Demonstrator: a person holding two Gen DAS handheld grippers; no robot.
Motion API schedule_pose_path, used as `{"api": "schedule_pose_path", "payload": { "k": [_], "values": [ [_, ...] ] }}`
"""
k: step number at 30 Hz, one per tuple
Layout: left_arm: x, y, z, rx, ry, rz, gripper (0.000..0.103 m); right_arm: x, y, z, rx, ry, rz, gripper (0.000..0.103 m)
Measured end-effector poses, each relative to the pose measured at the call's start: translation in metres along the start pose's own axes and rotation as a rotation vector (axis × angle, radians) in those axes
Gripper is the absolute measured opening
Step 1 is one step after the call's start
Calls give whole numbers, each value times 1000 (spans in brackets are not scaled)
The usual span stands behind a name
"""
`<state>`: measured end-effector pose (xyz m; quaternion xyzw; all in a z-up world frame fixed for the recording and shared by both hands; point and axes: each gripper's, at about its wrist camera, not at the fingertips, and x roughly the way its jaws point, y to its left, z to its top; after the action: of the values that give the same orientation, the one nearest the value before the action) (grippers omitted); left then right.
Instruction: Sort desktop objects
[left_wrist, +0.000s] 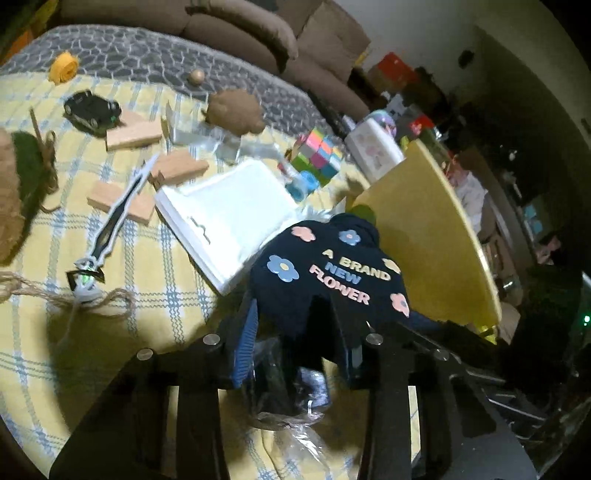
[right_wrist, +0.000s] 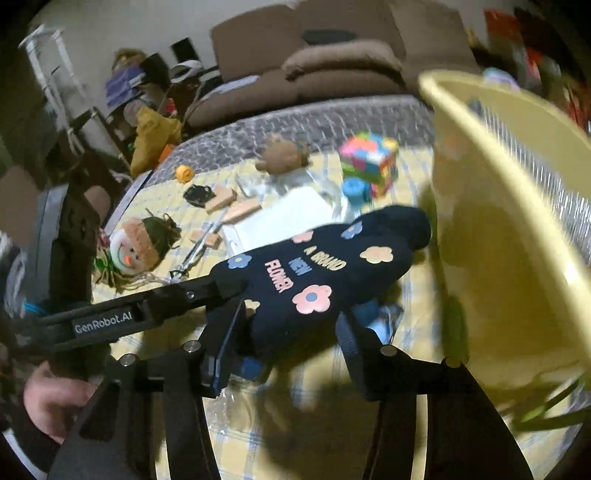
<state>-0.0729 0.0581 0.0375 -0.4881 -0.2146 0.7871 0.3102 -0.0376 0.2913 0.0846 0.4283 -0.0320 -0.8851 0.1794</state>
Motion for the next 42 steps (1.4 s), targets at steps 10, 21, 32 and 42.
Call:
{"api": "schedule_pose_path", "payload": {
  "k": [10, 21, 32, 42],
  "values": [
    [-49, -22, 10, 39, -117, -42, 33, -38, 16, 20, -105, -142, 28, 50],
    [-50, -82, 10, 168, -119, 11, 17, -33, 2, 26, -43, -71, 82, 26],
    [-20, -22, 8, 59, -32, 72, 59, 7, -11, 1, 27, 102, 64, 58],
    [4, -9, 11, 25, 1, 28, 59, 36, -35, -25, 211, 209, 99, 63]
  ]
}}
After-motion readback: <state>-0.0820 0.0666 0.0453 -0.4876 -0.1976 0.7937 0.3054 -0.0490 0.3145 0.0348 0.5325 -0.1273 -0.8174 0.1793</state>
